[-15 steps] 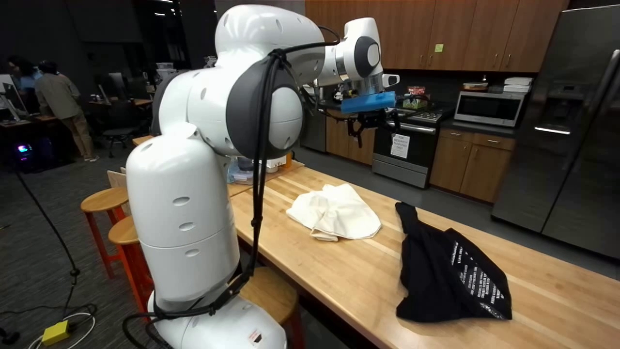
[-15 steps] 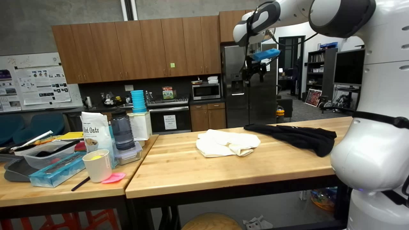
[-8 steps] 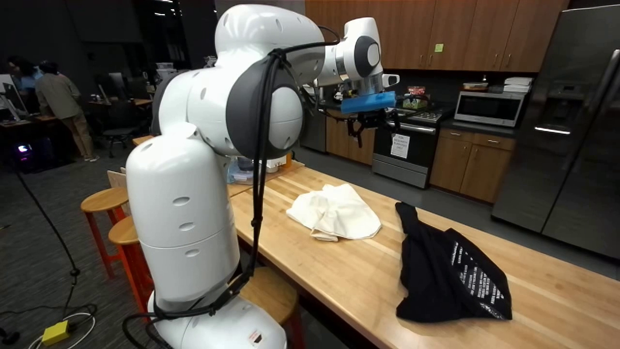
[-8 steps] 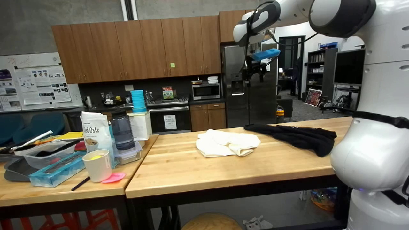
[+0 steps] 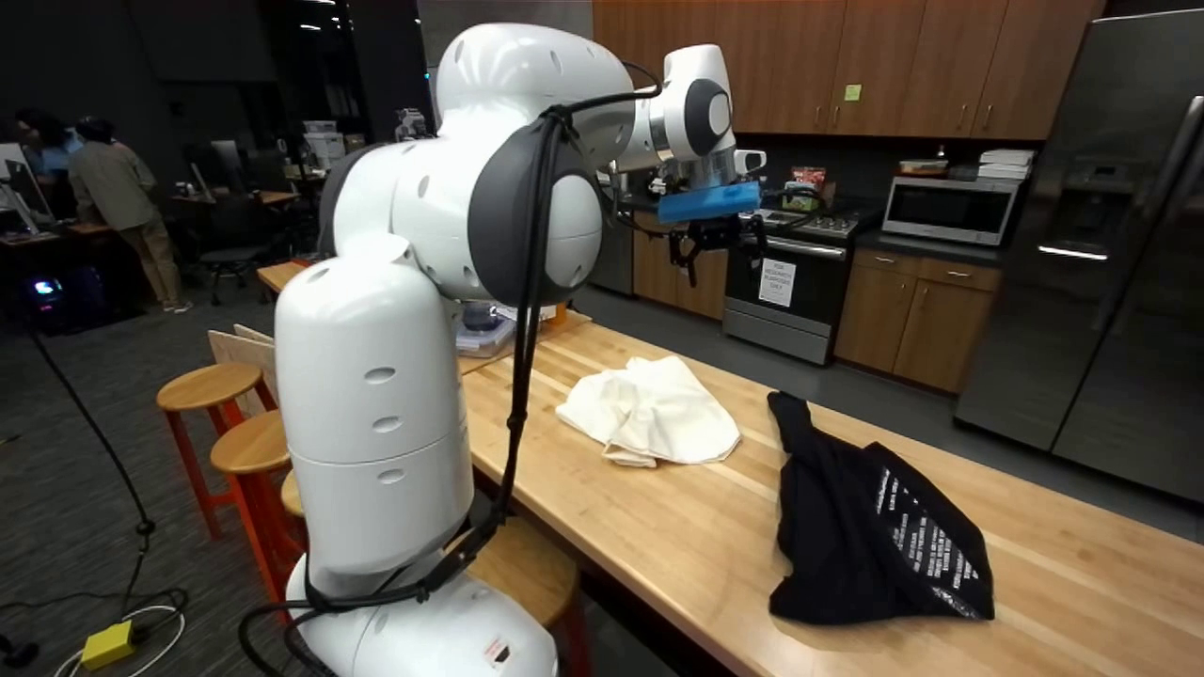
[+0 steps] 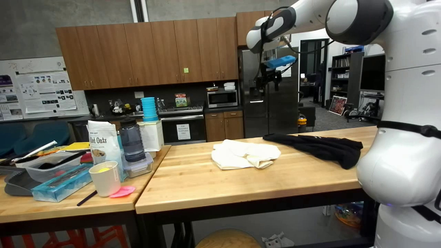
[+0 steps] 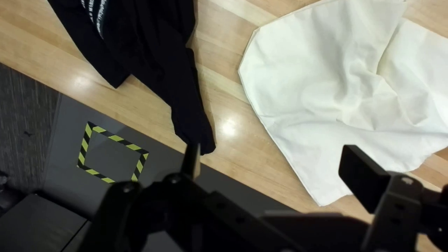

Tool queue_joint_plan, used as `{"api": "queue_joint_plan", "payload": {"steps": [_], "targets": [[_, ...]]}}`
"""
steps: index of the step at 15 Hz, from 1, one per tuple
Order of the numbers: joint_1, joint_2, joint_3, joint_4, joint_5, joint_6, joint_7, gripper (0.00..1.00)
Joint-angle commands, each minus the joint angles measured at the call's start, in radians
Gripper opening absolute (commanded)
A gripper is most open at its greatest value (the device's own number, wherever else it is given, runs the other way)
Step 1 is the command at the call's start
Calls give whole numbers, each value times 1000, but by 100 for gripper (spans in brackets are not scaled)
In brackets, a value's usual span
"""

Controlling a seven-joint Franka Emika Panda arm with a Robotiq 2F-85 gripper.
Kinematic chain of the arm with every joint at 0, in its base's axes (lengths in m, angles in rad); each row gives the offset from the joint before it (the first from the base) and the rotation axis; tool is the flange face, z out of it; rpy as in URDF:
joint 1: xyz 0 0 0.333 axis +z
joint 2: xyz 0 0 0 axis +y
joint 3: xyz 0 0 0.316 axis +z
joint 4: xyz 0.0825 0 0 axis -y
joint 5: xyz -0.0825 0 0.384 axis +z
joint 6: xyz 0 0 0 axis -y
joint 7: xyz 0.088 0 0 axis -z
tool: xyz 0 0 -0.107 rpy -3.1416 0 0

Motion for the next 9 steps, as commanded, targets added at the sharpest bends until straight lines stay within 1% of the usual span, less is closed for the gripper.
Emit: {"api": "queue_joint_plan", "payload": {"steps": [1, 4, 9], "targets": [[12, 74, 12, 125, -3, -54, -1, 100], [27, 137, 25, 224, -3, -98, -7, 100], [57, 253, 41, 399, -6, -206, -13, 100]]}}
